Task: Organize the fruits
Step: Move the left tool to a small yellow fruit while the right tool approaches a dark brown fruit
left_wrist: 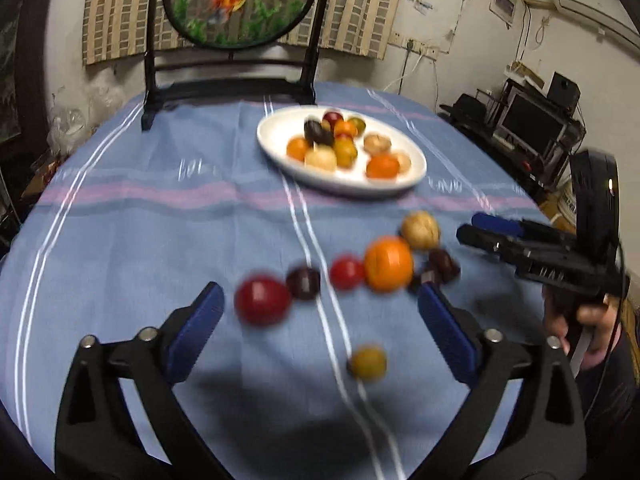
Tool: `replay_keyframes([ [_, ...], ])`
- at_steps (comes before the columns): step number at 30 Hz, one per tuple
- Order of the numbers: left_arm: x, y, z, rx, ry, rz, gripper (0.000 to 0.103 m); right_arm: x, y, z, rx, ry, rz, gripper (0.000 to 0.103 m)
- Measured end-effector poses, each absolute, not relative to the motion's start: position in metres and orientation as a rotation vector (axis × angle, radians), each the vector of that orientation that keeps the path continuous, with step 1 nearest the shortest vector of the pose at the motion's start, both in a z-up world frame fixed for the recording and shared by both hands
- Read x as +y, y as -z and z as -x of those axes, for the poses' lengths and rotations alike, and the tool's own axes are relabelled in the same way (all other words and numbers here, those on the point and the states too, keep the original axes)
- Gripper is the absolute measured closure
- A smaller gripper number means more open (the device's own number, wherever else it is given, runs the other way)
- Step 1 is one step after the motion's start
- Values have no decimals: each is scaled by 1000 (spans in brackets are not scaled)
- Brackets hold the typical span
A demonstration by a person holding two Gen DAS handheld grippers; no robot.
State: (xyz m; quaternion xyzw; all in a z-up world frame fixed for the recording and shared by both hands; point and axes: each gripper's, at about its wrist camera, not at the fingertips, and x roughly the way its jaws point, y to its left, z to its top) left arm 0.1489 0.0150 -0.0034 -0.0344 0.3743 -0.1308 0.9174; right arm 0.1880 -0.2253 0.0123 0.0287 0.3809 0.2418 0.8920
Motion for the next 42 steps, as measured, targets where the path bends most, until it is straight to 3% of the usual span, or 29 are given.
replay_keyframes([
  [6, 6, 33, -128, 832, 255, -7, 3, -214, 0, -170, 839, -542, 20, 43],
  [17, 8, 36, -131, 846, 272, 14, 3, -222, 12, -180, 898, -512, -22, 43],
  [23, 7, 35, -132, 845, 287, 20, 3, -229, 15, -188, 918, -539, -101, 54],
  [42, 7, 36, -132, 844, 308, 27, 3, -231, 17, -205, 931, -548, -190, 61],
])
